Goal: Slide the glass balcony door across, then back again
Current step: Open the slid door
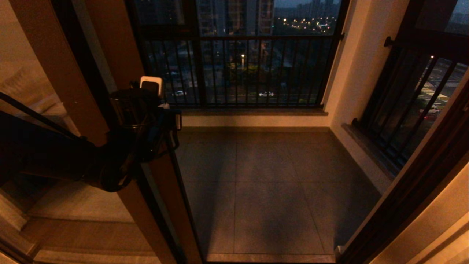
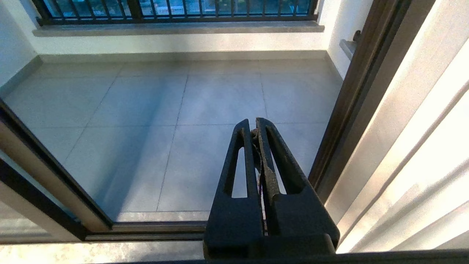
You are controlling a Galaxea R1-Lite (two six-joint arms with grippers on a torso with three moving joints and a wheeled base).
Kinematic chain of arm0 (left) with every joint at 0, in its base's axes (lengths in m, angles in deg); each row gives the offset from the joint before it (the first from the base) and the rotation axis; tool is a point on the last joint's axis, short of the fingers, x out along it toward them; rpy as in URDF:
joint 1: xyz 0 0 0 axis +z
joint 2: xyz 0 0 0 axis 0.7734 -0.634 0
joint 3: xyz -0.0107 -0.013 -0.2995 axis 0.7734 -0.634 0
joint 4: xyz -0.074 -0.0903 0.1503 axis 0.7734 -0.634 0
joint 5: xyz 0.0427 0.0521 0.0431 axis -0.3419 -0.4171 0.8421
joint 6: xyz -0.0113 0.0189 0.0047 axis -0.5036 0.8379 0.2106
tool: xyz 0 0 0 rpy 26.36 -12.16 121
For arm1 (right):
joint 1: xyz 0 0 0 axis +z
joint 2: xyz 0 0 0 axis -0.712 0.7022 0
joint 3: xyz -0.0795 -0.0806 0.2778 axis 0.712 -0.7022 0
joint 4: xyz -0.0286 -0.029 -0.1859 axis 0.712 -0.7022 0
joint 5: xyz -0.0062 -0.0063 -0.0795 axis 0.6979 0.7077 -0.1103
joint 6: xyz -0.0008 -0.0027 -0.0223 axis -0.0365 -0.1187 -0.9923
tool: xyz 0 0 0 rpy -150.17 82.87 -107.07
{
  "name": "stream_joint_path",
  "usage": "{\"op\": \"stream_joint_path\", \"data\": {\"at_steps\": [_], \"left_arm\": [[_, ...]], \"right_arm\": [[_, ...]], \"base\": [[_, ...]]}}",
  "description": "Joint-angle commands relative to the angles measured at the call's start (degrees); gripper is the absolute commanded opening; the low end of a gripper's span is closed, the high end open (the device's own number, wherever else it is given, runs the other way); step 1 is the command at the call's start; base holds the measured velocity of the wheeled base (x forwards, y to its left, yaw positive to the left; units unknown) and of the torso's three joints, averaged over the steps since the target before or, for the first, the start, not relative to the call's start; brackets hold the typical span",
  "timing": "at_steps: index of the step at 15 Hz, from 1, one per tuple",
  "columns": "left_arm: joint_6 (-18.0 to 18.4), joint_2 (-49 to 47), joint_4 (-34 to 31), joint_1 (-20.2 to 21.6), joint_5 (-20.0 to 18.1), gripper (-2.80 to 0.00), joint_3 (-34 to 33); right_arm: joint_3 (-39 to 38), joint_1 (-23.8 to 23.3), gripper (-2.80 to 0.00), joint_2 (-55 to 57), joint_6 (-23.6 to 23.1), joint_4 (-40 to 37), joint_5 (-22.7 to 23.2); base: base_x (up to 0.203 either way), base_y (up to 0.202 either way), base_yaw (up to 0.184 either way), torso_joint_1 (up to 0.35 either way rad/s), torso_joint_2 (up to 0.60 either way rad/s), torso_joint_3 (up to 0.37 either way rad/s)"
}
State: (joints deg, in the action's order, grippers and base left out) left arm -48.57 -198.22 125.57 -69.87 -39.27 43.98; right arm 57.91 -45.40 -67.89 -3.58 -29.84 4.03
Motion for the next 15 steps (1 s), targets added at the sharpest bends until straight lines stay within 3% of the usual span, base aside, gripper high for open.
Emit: {"op": "stream_joint_path", "data": {"at_steps": [1, 6, 11, 13, 15], "left_arm": [[0.03, -0.01, 0.39, -0.12, -0.32, -2.8, -0.05], [-0.3, 2.71, 0.4, -0.62, -0.4, -2.8, -0.41], [0.42, 18.16, -1.03, -13.19, 0.34, -2.8, -6.84], [0.95, 25.7, -6.94, -14.79, 2.49, -2.8, -10.06], [-1.73, 32.19, -14.7, -14.53, 5.41, -2.8, -14.79]], "right_arm": [[-0.18, 0.0, -2.8, -0.01, -0.03, 0.0, 0.05], [-0.18, 0.0, -2.8, -0.01, -0.05, 0.0, 0.05], [-0.18, 0.0, -2.8, -0.01, -0.05, 0.0, 0.05], [-0.18, 0.0, -2.8, -0.01, -0.05, 0.0, 0.05], [-0.18, 0.0, -2.8, -0.01, -0.05, 0.0, 0.05]], "base": [[0.0, 0.0, 0.0, 0.0, 0.0, 0.0], [0.0, 0.0, 0.0, 0.0, 0.0, 0.0], [0.0, 0.0, 0.0, 0.0, 0.0, 0.0], [0.0, 0.0, 0.0, 0.0, 0.0, 0.0], [0.0, 0.0, 0.0, 0.0, 0.0, 0.0]]}}
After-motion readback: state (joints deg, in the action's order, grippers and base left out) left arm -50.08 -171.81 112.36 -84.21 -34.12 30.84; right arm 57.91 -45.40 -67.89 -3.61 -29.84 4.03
